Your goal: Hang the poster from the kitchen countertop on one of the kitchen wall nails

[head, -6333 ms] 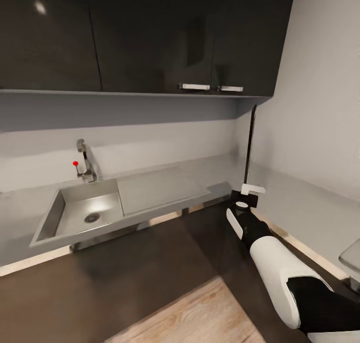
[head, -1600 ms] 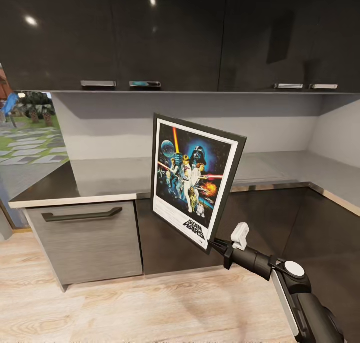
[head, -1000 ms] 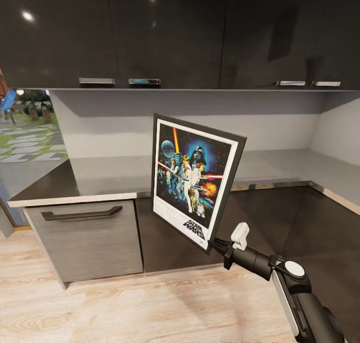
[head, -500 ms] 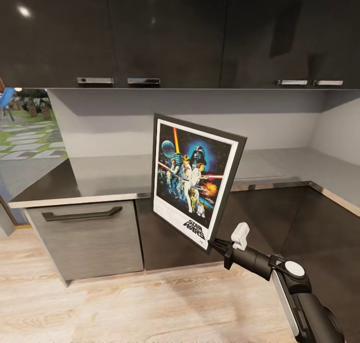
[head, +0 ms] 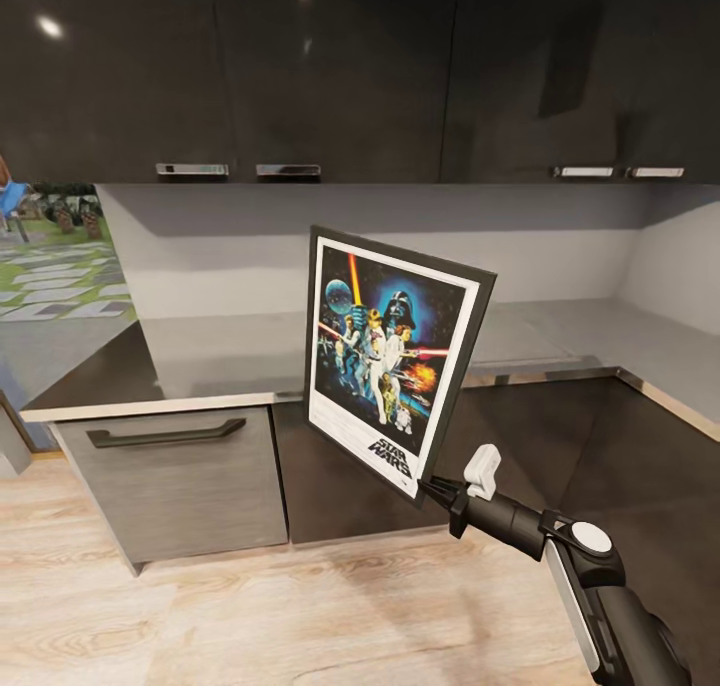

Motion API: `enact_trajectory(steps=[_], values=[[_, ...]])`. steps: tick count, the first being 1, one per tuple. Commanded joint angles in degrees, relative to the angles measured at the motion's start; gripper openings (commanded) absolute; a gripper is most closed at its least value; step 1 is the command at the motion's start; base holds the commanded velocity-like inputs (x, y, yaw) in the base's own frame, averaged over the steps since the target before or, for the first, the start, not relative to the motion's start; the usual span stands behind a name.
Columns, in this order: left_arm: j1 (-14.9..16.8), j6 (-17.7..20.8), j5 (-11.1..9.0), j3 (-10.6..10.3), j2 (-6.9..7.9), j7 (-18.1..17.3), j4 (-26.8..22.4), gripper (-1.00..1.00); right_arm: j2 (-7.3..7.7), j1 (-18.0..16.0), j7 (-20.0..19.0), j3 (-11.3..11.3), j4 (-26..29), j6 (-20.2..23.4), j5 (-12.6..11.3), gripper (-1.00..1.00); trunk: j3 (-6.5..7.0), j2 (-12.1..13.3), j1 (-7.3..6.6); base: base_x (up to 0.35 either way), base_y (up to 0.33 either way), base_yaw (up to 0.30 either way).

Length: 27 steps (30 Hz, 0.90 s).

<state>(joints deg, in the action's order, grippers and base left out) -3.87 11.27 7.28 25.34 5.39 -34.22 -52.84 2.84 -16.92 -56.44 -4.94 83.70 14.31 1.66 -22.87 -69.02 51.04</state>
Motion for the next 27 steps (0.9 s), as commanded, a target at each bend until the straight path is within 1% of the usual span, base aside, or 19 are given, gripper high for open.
enact_trajectory(steps=[1, 11, 20, 27], values=[[0.01, 0.44, 0.35, 0.15, -0.03, -0.37, -0.17, 1.0, -0.02, -0.04, -0.37, -0.08, 0.07, 0.44, 0.07, -1.0, 0.13, 0.38, -0.22, 0.0, 0.0, 0.0], [0.0, 0.97, 0.43, 0.15, 0.11, -0.56, 0.01, 1.0, -0.03, -0.04, -0.24, -0.07, 0.05, 0.27, 0.1, -1.0, 1.93, 4.39, -2.42, 0.0, 0.0, 0.0], [0.0, 1.1, 0.5, 0.21, 0.14, -3.49, 0.22, 1.0, -0.08, -0.04, -0.09, -0.07, 0.01, 0.15, 0.1, -1.0, 3.54, 8.0, -4.39, 0.0, 0.0, 0.0], [0.0, 1.05, 0.44, 0.16, 0.15, -3.92, 1.48, 1.0, -0.11, -0.04, -0.01, -0.07, -0.02, 0.14, 0.1, -1.0, 4.8, 10.8, -5.93, 0.0, 0.0, 0.0]])
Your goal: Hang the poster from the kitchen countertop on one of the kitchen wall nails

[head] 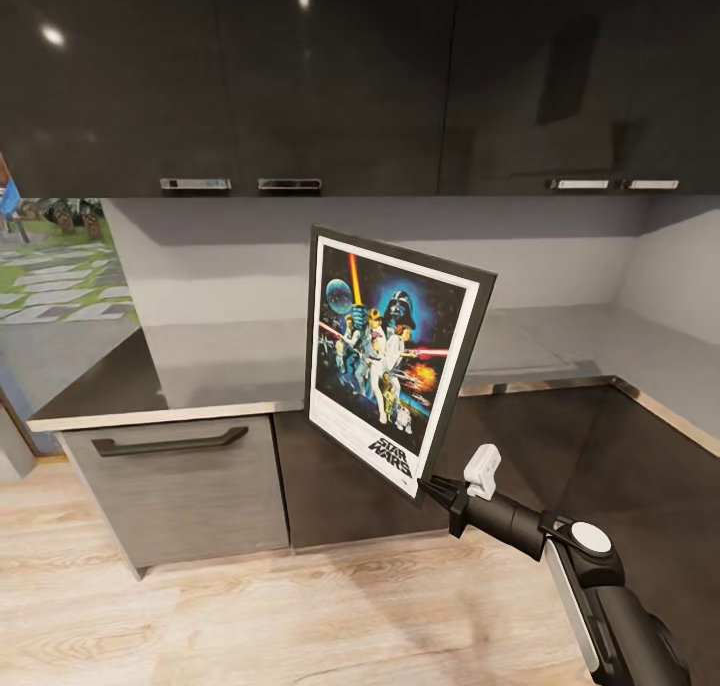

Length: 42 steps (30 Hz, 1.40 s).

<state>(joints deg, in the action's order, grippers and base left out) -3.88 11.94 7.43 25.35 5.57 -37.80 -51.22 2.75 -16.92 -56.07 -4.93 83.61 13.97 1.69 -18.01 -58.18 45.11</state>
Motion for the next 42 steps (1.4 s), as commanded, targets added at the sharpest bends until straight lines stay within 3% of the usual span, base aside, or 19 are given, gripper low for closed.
enact_trajectory(steps=[1, 24, 42], values=[[0.01, 0.38, 0.27, 0.15, -0.04, -0.35, -0.08, 1.0, -0.02, -0.04, -0.37, -0.08, 0.07, 0.49, 0.07, -1.0, 0.13, 0.37, -0.22, 0.0, 0.0, 0.0], [0.01, 0.28, 0.22, 0.14, -0.04, -0.35, 0.16, 1.0, -0.09, -0.04, 0.05, -0.56, -0.03, 0.75, 0.06, -1.0, 4.25, 9.59, -5.27, 0.0, 0.0, 0.0], [0.01, 0.28, 0.22, 0.14, -0.04, -0.35, 0.16, 1.0, -0.01, -0.13, 3.4, -0.68, -0.03, 0.79, 0.05, -1.0, 7.49, 16.81, -9.22, 0.0, 0.0, 0.0]])
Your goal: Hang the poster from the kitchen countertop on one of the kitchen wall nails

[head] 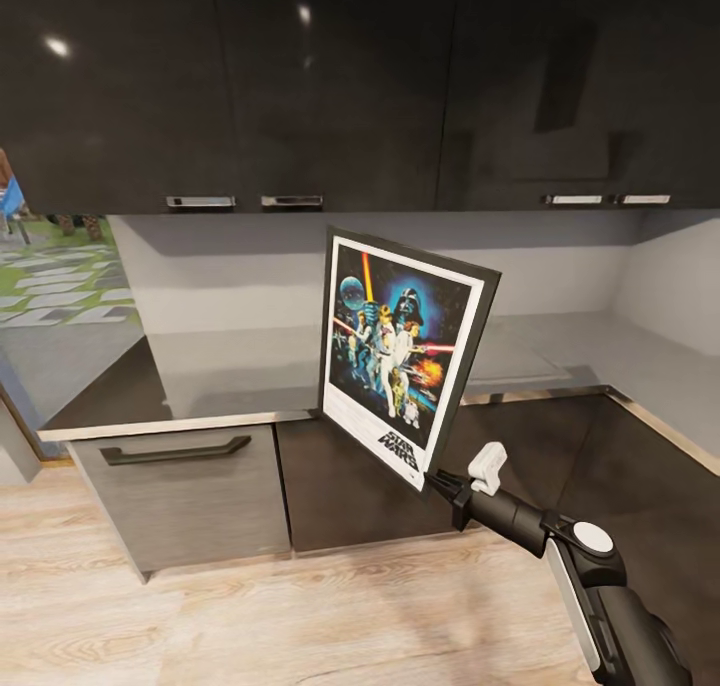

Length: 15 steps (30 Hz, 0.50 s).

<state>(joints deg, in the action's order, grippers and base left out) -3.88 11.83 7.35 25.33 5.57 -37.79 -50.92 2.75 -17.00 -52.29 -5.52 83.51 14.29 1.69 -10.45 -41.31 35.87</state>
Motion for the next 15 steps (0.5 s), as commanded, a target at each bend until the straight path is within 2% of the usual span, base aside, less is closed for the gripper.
enact_trajectory(steps=[1, 9, 11, 15], values=[[0.01, 0.39, 0.29, 0.15, -0.04, -0.35, -0.15, 1.0, 0.02, -0.03, -0.45, 0.04, 0.07, 0.35, 0.07, -1.0, 0.11, 0.35, -0.21, 0.0, 0.0, 0.0], [0.01, 0.39, 0.29, 0.15, -0.04, -0.35, -0.15, 1.0, -0.09, -0.04, -0.32, 0.08, 0.07, 0.15, 0.07, -1.0, 1.54, 3.55, -1.96, 0.0, 0.0, 0.0], [0.01, 0.34, 0.29, 0.17, -0.04, -0.35, -0.15, 1.0, -0.1, -0.05, -0.3, 0.08, 0.07, 0.16, 0.07, -1.0, 1.54, 3.55, -1.96, 0.0, 0.0, 0.0], [0.01, 0.2, 0.27, 0.22, -0.04, -0.41, -0.15, 1.0, -0.11, -0.03, -0.22, 0.04, 0.07, 0.13, 0.11, -1.0, 2.13, 4.76, -2.62, 0.0, 0.0, 0.132]])
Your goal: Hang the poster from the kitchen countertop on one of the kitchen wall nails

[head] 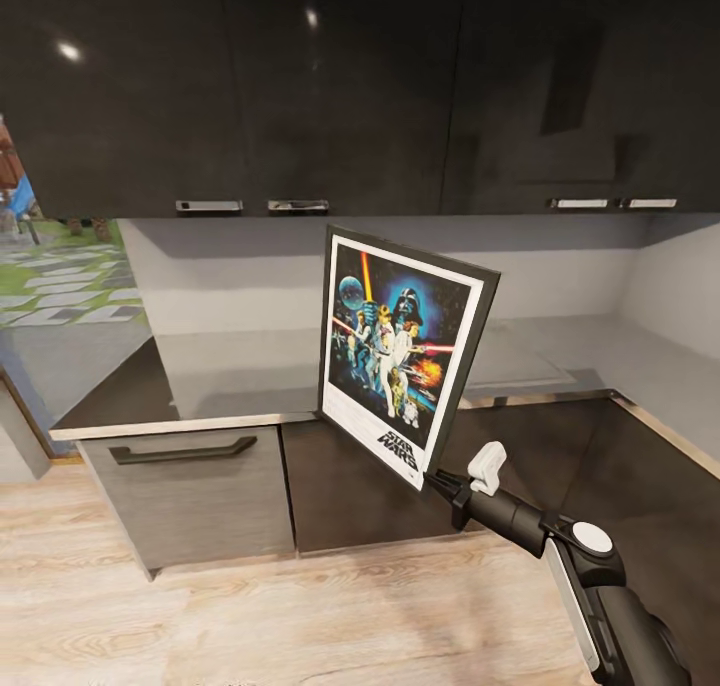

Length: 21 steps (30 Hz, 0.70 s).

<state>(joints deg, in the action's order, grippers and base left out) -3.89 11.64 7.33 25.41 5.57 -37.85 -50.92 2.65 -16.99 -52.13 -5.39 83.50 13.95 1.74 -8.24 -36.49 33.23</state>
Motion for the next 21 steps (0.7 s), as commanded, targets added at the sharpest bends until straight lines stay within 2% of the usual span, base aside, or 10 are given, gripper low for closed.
enact_trajectory(steps=[1, 10, 21], values=[[0.02, 0.39, 0.27, 0.14, -0.04, -0.36, -0.14, 1.0, -0.02, -0.03, -0.36, -0.11, 0.08, 0.47, 0.06, -1.0, 0.12, 0.34, -0.2, 0.0, 0.0, 0.217], [0.02, 0.48, 0.28, 0.08, -0.04, -0.38, -0.14, 1.0, -0.02, -0.03, -0.42, -0.04, 0.08, 0.46, 0.03, -1.0, 1.94, 3.95, -2.18, 0.0, 0.0, 0.236], [0.02, 0.57, 0.32, 0.08, -0.04, -0.38, -0.14, 1.0, -0.02, -0.05, -0.51, 0.02, 0.08, 0.46, 0.02, -1.0, 3.96, 8.36, -4.6, 0.0, 0.0, 0.041]])
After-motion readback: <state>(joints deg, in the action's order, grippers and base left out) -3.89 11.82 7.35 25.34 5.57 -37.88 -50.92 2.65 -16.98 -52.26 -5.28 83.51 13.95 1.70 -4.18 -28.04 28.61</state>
